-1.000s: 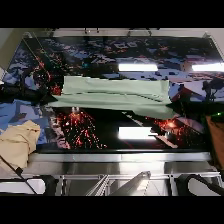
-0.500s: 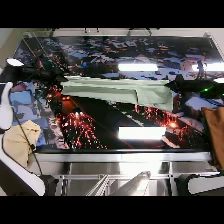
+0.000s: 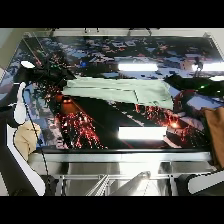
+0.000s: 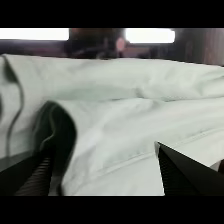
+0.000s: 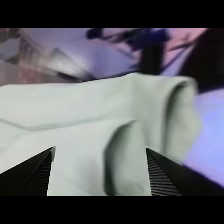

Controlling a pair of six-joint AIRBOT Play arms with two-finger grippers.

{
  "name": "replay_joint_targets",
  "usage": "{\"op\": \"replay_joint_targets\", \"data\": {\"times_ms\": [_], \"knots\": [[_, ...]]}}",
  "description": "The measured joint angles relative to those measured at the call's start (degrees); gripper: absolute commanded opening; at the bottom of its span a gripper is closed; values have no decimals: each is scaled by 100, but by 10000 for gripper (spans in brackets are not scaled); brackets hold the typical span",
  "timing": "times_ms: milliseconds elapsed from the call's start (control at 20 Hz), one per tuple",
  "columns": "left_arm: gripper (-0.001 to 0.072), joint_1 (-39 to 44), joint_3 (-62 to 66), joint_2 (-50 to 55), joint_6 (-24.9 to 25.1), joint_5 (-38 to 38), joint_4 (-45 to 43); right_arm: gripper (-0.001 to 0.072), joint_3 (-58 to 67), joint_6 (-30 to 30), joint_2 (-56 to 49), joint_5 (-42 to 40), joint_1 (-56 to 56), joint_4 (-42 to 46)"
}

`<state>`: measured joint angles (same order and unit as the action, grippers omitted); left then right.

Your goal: Fold the shirts.

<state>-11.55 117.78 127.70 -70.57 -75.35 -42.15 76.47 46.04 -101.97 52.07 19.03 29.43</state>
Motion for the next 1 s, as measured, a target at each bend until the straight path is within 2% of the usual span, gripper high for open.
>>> {"op": "replay_joint_targets", "data": {"times_ms": [100,150,200,300,500,550,600,650,850,1000], "knots": [[701,-142,22,-179,-22,-164,4,649,61,498,39,151,216,485],[645,-201,28,-284,-24,-256,9,649,83,717,13,319,304,675],[494,-240,33,-378,-44,-363,13,649,94,894,-48,496,348,804],[-2,-273,20,-579,-44,-544,26,648,109,1169,-225,870,334,940],[4,-136,-190,-1012,-46,-776,31,632,131,1416,-538,1268,2,551],[4,-48,-227,-1121,-44,-804,37,497,138,1427,-610,1285,-109,420],[3,63,-245,-1213,-44,-811,37,207,153,1440,-680,1279,-212,341],[2,190,-240,-1281,-44,-831,37,24,164,1445,-758,1248,-310,308],[1,997,-313,-1419,-44,-776,-17,18,278,1436,-815,1331,-431,28],[1,1762,-634,-1388,-72,-334,-356,17,396,1399,-581,1810,-214,-24]]}}
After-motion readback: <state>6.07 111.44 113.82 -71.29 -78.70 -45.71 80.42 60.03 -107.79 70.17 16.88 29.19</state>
